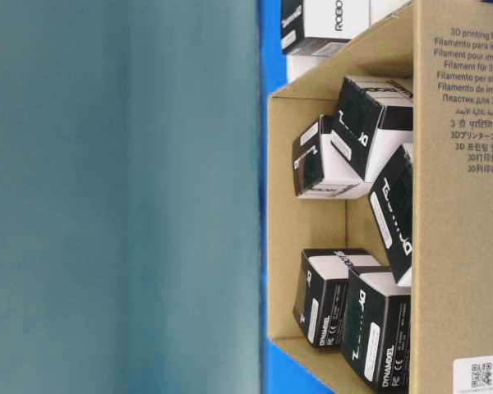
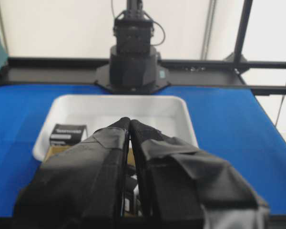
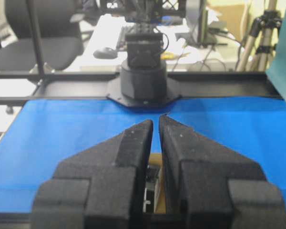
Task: Pick a box that is randomly placed inside the cardboard box.
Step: 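Swing the right gripper from the tray over the cardboard box, then lower the right gripper onto the upper-left black package in the box, then close the right gripper on the black package, then lift the package and carry it right into the white tray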
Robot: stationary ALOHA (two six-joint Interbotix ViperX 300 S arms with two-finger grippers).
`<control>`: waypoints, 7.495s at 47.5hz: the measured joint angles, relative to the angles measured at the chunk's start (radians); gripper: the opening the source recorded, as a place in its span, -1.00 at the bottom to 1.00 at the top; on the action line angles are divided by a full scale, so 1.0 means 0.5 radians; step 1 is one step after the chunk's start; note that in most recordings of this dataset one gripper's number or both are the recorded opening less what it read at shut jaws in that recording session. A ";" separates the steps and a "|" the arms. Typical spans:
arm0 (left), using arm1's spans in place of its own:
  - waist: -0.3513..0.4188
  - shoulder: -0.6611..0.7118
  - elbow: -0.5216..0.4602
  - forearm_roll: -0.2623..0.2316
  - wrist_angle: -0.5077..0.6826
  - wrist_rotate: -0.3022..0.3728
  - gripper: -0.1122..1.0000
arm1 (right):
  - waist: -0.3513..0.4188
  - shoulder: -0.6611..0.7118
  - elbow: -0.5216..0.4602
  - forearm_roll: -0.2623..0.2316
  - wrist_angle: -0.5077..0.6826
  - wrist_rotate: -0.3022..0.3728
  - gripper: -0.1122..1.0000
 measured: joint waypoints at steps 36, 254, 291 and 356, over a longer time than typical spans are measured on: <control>-0.003 -0.025 -0.175 0.025 0.761 -0.089 -0.91 | -0.092 0.752 -1.111 0.156 1.795 0.555 -0.79; -0.077 0.021 -0.252 0.021 0.859 -0.147 -0.92 | -0.466 2.476 -2.862 0.552 3.016 0.439 0.32; -0.092 0.021 -0.252 0.025 0.865 -0.147 -0.92 | -0.653 1.555 -2.145 0.417 3.427 0.245 0.29; -0.092 0.015 -0.261 0.025 0.865 -0.181 -0.92 | -1.089 1.592 -0.755 0.371 2.200 0.712 0.26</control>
